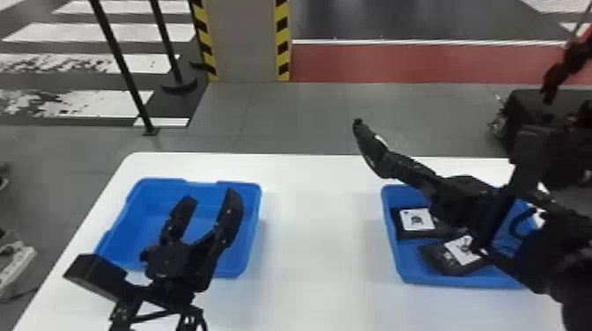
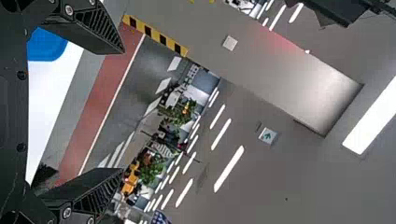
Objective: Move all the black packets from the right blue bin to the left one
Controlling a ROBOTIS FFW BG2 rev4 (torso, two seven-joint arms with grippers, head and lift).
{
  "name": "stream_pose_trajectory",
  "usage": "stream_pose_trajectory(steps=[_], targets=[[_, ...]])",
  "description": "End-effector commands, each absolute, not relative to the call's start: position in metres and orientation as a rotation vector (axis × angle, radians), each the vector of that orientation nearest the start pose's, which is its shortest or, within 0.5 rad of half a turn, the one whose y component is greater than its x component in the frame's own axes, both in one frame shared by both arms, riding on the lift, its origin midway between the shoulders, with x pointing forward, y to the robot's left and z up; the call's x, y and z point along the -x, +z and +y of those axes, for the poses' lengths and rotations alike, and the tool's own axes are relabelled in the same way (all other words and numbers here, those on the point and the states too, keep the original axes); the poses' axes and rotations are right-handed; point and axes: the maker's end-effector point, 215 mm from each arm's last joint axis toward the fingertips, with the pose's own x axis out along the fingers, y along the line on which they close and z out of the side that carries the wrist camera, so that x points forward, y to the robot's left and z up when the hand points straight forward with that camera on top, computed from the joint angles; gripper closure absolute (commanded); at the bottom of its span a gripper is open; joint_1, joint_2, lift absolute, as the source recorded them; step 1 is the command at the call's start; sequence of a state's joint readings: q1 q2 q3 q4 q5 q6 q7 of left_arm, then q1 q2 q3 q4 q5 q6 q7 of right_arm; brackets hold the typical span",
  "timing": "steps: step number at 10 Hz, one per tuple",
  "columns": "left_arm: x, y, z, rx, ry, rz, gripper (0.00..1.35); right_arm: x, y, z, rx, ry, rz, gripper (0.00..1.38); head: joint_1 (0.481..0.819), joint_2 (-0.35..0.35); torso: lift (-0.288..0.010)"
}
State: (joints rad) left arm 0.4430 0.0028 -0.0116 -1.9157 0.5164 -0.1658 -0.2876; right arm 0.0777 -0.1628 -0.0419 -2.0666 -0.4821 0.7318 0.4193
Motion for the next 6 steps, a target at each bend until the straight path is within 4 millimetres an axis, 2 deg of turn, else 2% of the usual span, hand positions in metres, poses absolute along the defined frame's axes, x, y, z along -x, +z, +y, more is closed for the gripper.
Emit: stream_pose_trajectory(steps=[1, 2, 4, 6], targets=[[-0.459, -0.306, 0.176, 0.513, -0.282, -0.101, 0.13, -0.519, -0.284, -0.073, -0.331, 0.778, 0.278, 1.16, 0.695, 0.080, -0.110], [-0.464, -0.302, 0.168, 0.511, -0.320, -0.093, 0.13, -0.513, -0.277, -0.032, -0.383, 0.933, 0.286, 1.16, 0.695, 0.094, -0.110], [-0.466, -0.300, 0.168, 0.518, -0.330, -0.095, 0.13, -0.508, -0.259, -0.001, -0.355, 1.030, 0.269, 1.16, 0.695, 0.161, -0.110], [-0.468, -0.294, 0.171, 0.520, -0.329, -0.109, 0.13, -0.493, -0.264, 0.026, -0.368, 1.119, 0.303, 1.16, 0.695, 0.187, -0.110]])
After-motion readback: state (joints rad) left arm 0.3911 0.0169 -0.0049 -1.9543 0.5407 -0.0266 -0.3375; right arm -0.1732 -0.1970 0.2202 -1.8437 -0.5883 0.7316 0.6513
